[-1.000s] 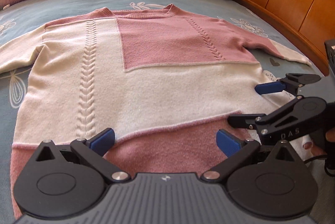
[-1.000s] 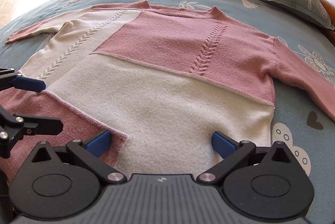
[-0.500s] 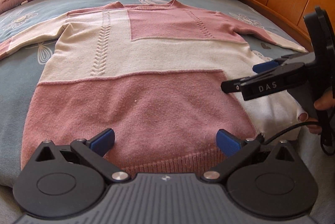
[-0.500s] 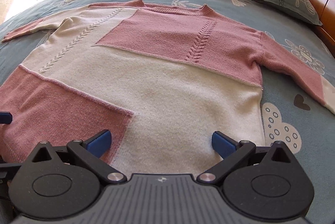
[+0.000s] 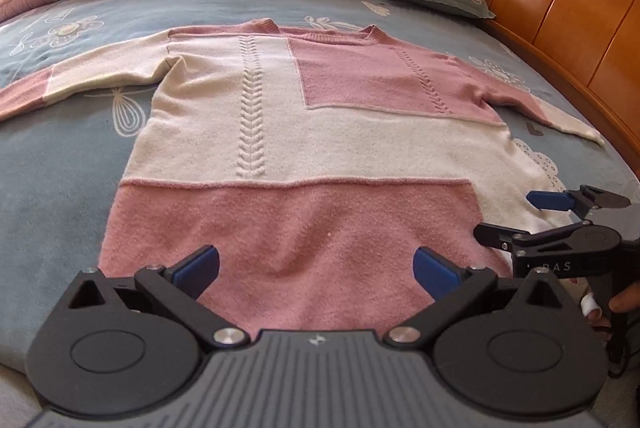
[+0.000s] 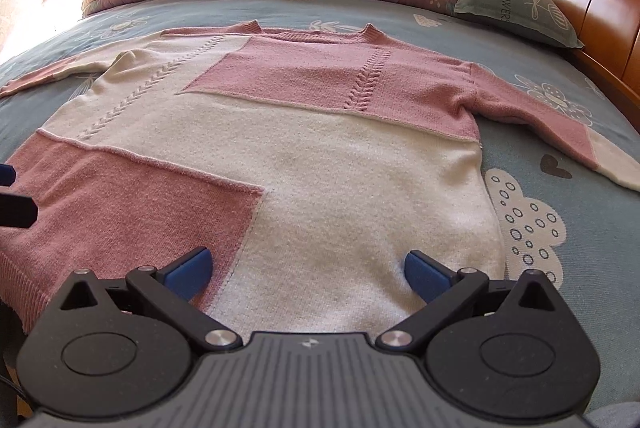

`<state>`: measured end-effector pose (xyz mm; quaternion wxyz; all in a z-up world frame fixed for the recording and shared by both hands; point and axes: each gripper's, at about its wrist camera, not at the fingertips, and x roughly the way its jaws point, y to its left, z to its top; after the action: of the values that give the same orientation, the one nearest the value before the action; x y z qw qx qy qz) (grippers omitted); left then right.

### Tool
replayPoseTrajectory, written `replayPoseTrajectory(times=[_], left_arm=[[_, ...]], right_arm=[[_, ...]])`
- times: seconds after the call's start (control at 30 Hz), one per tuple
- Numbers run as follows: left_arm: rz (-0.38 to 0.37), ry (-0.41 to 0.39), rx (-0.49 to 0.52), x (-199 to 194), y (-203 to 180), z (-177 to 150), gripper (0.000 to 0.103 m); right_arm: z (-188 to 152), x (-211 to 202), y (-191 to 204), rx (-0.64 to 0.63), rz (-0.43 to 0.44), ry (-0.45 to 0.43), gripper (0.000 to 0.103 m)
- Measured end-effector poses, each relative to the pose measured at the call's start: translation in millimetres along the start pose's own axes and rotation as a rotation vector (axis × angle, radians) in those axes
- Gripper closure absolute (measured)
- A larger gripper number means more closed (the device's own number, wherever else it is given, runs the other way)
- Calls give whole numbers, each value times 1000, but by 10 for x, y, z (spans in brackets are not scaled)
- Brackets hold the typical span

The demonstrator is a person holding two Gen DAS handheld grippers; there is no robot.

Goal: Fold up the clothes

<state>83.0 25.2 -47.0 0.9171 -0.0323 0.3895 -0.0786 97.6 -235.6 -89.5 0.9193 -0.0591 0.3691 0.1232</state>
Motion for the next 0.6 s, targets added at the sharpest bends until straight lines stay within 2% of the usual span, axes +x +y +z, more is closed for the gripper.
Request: replayPoseTrajectory(times=[0.07,0.17,0.23,0.27,0.47,0.6], left_arm=[[15,-4,-27,68,91,100,1],[-4,28,-99,195,200,112,1],[-36,60,-137,275,233,-16,1],[-46,64,-133,277,252,17,1],[-97,67,-78,232,374,363,1],[-138,44,-139,419,558,996,1]], right_arm=[[2,2,0,2,-1,-2,0],[12,6,6,3,-6,1,0],[18,9,9,3,-7,1,0],[18,10,11,3,-8,-1,0],[45,34,25,2,-18,4,0],[54,33,27,-1,-19,9,0]])
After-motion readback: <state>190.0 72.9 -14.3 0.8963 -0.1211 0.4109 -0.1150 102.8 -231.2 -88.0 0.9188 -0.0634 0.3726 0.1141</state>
